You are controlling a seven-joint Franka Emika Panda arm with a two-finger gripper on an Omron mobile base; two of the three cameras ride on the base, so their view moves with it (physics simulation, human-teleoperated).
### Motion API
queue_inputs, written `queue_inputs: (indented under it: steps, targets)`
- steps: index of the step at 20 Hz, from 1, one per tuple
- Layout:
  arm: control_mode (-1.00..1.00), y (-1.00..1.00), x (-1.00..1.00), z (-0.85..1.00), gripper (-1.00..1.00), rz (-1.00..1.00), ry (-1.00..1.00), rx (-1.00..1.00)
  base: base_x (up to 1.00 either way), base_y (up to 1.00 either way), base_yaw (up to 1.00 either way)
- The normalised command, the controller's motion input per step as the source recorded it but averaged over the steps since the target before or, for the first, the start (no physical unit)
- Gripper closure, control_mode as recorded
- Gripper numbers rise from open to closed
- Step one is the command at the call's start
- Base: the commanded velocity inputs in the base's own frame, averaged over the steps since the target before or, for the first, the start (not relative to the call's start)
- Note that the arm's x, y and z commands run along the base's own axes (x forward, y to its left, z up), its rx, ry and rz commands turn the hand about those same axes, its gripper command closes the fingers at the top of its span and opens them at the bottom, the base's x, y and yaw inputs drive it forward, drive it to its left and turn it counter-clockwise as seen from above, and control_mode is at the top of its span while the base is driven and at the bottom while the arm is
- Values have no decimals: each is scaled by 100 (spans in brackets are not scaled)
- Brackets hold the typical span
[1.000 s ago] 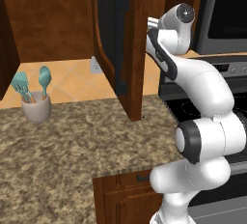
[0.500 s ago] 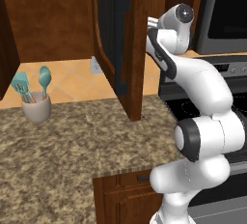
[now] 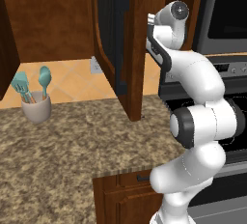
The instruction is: Put the shaker and condiment bottle from the counter next to their counterparts in the cabinet.
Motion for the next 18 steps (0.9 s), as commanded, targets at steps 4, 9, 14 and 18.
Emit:
queue_inputs:
  steps: [4,9,14,18]
  targets:
    - [-100,0,23,-8,-100,0,-5,-2,0,0,0]
    - [-100,0,5,-5,-100,0,-5,-1,0,0,0]
    - [-100,0,0,-1,-100,0,-5,0,0,0,0]
    - [-100,0,2,0,-100,0,-8,-2,0,0,0]
